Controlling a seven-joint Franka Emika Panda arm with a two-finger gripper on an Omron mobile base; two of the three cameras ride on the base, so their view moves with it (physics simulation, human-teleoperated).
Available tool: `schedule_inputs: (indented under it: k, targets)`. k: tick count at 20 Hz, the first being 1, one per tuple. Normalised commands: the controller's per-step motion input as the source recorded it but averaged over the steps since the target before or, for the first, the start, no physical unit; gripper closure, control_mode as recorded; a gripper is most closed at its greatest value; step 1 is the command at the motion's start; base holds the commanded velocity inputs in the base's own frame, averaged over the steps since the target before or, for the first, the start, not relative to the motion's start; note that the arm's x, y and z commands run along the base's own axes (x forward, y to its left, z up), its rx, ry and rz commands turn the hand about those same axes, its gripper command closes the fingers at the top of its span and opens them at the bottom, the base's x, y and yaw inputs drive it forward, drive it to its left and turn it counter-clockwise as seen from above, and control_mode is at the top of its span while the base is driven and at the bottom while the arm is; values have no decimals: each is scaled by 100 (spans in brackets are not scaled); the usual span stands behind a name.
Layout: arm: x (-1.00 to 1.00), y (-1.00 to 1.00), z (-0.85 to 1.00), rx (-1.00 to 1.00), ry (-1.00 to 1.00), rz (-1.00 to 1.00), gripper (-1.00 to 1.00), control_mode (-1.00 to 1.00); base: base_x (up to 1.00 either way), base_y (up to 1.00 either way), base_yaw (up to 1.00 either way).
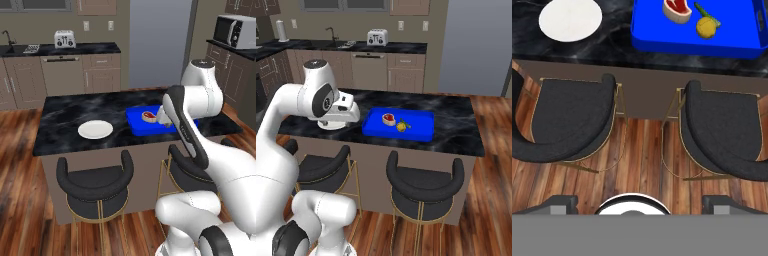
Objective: Create a steak meal by picking up the steak and asparagus from the tray and placing them on the plate. Leave the lemon on the tray.
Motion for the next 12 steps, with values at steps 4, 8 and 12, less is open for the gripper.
schedule_inputs:
  k: [4, 8, 12]
  targets:
    - [0, 0, -3, 0, 0, 0, -100, -100, 0, 0, 0]
    - [0, 0, 0, 0, 0, 0, -100, -100, 0, 0, 0]
    - [0, 0, 0, 0, 0, 0, -100, -100, 0, 0, 0]
